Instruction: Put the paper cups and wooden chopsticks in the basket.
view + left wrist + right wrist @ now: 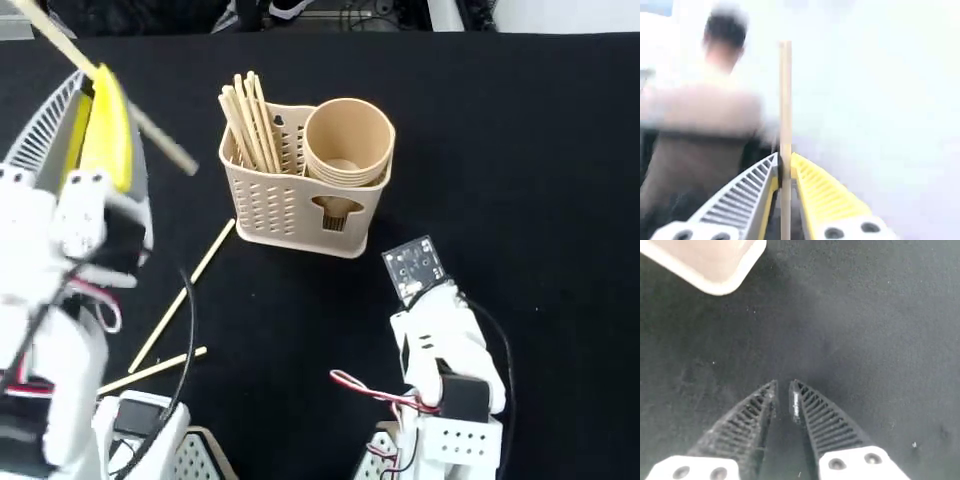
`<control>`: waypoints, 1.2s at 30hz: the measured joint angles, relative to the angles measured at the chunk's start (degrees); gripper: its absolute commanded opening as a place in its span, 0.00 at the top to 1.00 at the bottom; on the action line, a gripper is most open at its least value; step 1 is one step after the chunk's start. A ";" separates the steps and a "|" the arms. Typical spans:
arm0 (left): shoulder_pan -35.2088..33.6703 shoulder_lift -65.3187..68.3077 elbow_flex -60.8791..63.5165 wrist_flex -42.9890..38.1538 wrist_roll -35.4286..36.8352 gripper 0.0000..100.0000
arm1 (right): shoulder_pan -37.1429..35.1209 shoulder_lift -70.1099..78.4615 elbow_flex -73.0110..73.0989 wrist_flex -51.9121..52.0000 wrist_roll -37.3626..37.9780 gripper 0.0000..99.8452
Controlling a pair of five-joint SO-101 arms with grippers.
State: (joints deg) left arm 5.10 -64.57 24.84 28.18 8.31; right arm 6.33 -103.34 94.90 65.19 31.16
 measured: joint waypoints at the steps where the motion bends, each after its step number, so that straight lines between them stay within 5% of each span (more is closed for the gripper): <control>1: 0.53 0.00 4.13 -6.24 0.00 0.97 | 0.00 0.00 0.26 0.00 0.00 0.95; 6: 1.32 3.87 15.56 -20.84 0.00 0.97 | -1.23 0.00 0.88 0.00 0.00 0.95; 23: 0.44 25.41 18.73 -24.88 5.19 0.94 | -1.41 0.00 0.88 0.00 0.00 0.95; 27: 0.35 25.41 18.55 -14.86 4.40 0.82 | -1.41 0.00 0.88 0.00 0.00 0.95; 36: -3.25 26.73 -0.18 23.74 -3.34 0.81 | -1.41 0.00 0.88 0.00 0.00 0.95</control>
State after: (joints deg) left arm 1.85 -37.85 24.66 51.91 4.97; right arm 4.92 -103.34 95.78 65.19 31.16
